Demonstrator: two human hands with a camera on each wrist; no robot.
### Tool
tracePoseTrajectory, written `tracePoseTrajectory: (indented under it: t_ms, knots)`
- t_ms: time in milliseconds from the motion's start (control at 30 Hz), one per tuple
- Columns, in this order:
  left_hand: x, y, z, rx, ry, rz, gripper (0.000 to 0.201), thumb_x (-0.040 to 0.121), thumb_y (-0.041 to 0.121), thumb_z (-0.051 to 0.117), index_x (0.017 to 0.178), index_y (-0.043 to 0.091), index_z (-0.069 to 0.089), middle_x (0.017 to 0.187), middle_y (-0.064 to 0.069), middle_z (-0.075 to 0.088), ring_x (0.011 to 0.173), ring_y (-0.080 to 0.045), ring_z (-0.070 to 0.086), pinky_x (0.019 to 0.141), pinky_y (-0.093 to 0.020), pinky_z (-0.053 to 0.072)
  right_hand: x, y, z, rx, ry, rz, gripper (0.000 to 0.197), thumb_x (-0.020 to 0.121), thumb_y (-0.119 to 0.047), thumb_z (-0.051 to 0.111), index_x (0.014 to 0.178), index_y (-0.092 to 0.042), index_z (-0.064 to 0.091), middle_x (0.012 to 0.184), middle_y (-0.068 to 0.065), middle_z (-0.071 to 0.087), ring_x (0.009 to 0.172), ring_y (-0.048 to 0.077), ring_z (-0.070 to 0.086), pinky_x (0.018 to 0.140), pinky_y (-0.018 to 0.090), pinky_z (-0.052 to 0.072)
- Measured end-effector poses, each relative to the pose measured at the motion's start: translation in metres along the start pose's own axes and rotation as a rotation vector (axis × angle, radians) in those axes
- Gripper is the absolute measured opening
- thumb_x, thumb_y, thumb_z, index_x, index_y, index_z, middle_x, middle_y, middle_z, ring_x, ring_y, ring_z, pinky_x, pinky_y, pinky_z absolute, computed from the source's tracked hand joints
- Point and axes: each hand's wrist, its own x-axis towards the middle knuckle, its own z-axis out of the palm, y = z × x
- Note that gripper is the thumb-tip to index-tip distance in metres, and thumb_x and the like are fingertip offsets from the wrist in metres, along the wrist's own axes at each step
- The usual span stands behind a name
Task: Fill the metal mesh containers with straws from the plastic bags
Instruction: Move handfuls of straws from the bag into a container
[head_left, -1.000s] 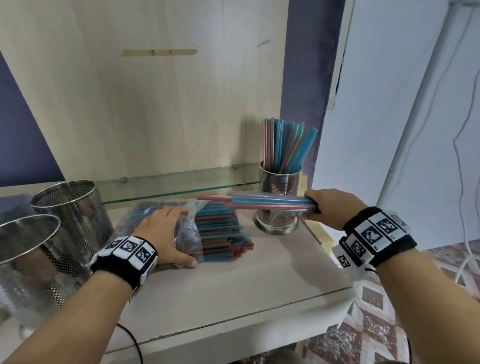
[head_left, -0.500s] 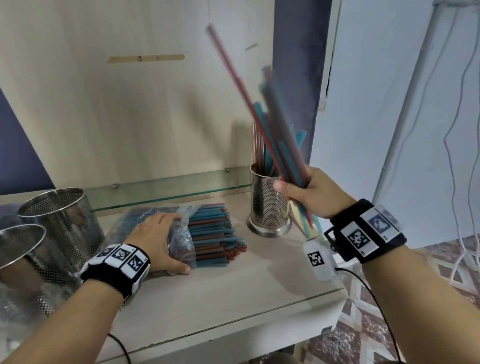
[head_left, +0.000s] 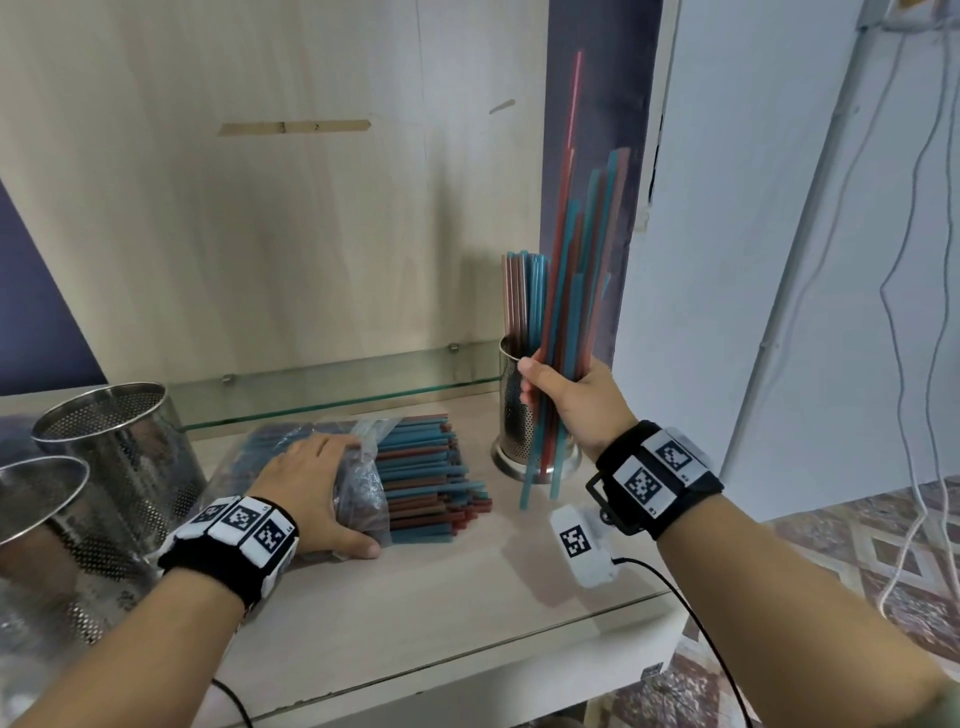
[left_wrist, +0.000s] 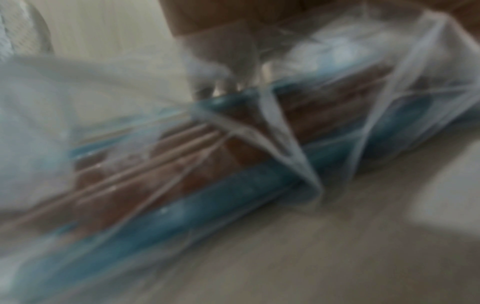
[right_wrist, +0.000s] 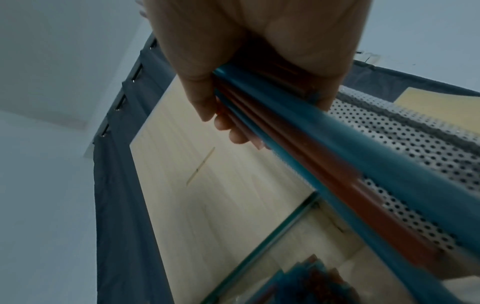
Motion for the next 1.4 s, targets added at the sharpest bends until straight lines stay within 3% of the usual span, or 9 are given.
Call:
tracePoseTrajectory:
  t_ms: [200, 467, 700, 767, 867, 1000, 1100, 1200, 1400]
  knots:
    - [0.002, -0.001, 0.003, 0.012, 0.0, -0.004, 0.131, 0.037, 0.082, 0.073, 0.146, 0.033, 0.02, 0.148, 0.006, 0.034, 0.135, -0.018, 0.034, 0.115, -0.037, 0.03, 0.016, -0.044, 0.001, -0.048, -0.023, -0.038, 0.015, 0.094, -0.021, 0.065, 0.081, -0.015, 0.061, 0.065, -0.001, 0.06, 0.062, 0.018, 0.059, 0.065, 0.035, 0.055]
    - [0.002, -0.004, 0.004, 0.016, -0.002, 0.01, 0.132, 0.035, 0.085, 0.07, 0.146, 0.032, 0.021, 0.147, 0.005, 0.034, 0.135, -0.019, 0.034, 0.114, -0.037, 0.03, 0.076, -0.15, 0.002, 0.05, 0.099, -0.225, 0.018, 0.092, -0.021, 0.068, 0.087, -0.011, 0.053, 0.057, -0.004, 0.058, 0.055, 0.015, 0.059, 0.056, 0.029, 0.05]
    - [0.001, -0.002, 0.002, 0.029, -0.001, 0.008, 0.131, 0.036, 0.084, 0.07, 0.145, 0.033, 0.02, 0.146, 0.006, 0.034, 0.133, -0.019, 0.035, 0.113, -0.039, 0.031, 0.095, -0.104, 0.01, -0.353, 0.218, -0.187, 0.016, 0.089, -0.026, 0.069, 0.084, -0.014, 0.06, 0.073, 0.003, 0.064, 0.059, 0.013, 0.061, 0.057, 0.022, 0.051]
    - [-0.001, -0.003, 0.005, 0.03, -0.012, 0.0, 0.132, 0.035, 0.085, 0.068, 0.146, 0.034, 0.019, 0.147, 0.006, 0.033, 0.134, -0.018, 0.034, 0.114, -0.038, 0.03, 0.097, -0.086, 0.009, -0.41, 0.29, -0.131, 0.017, 0.082, -0.037, 0.07, 0.082, -0.022, 0.062, 0.078, -0.001, 0.067, 0.073, 0.019, 0.067, 0.072, 0.031, 0.057]
    - [0.001, -0.003, 0.004, 0.024, 0.0, 0.0, 0.134, 0.033, 0.087, 0.066, 0.147, 0.034, 0.017, 0.149, 0.007, 0.031, 0.136, -0.018, 0.033, 0.115, -0.038, 0.028, 0.101, -0.084, 0.009, -0.506, 0.333, -0.104, 0.02, 0.072, -0.048, 0.067, 0.069, -0.03, 0.058, 0.077, -0.005, 0.068, 0.084, 0.027, 0.068, 0.093, 0.047, 0.052]
    - [0.001, -0.003, 0.005, 0.024, 0.017, 0.009, 0.134, 0.034, 0.086, 0.066, 0.147, 0.033, 0.018, 0.149, 0.007, 0.031, 0.136, -0.017, 0.033, 0.115, -0.037, 0.029, 0.109, -0.085, 0.011, -0.427, 0.357, -0.056, 0.019, 0.076, -0.036, 0.071, 0.069, -0.022, 0.061, 0.072, 0.0, 0.065, 0.075, 0.027, 0.068, 0.077, 0.042, 0.06]
    - [0.002, -0.002, 0.005, 0.028, 0.029, 0.006, 0.134, 0.033, 0.087, 0.065, 0.147, 0.034, 0.018, 0.149, 0.008, 0.031, 0.136, -0.016, 0.033, 0.115, -0.036, 0.029, 0.12, -0.088, 0.012, -0.386, 0.375, -0.027, 0.02, 0.08, -0.031, 0.071, 0.076, -0.012, 0.065, 0.072, 0.003, 0.063, 0.068, 0.022, 0.062, 0.07, 0.033, 0.055]
    - [0.001, -0.002, 0.005, 0.032, 0.029, 0.003, 0.135, 0.033, 0.088, 0.064, 0.147, 0.033, 0.018, 0.15, 0.008, 0.031, 0.137, -0.016, 0.033, 0.115, -0.035, 0.028, 0.131, -0.089, 0.012, -0.342, 0.36, 0.009, 0.022, 0.082, -0.026, 0.069, 0.084, -0.005, 0.071, 0.07, 0.0, 0.068, 0.065, 0.019, 0.063, 0.067, 0.033, 0.055]
    - [0.0, 0.001, 0.004, 0.03, 0.031, -0.003, 0.135, 0.034, 0.087, 0.065, 0.148, 0.034, 0.017, 0.151, 0.007, 0.03, 0.137, -0.016, 0.032, 0.116, -0.035, 0.027, 0.131, -0.081, 0.008, -0.471, 0.282, -0.049, 0.009, 0.082, -0.022, 0.068, 0.085, -0.015, 0.064, 0.069, -0.003, 0.072, 0.067, 0.015, 0.07, 0.066, 0.03, 0.055]
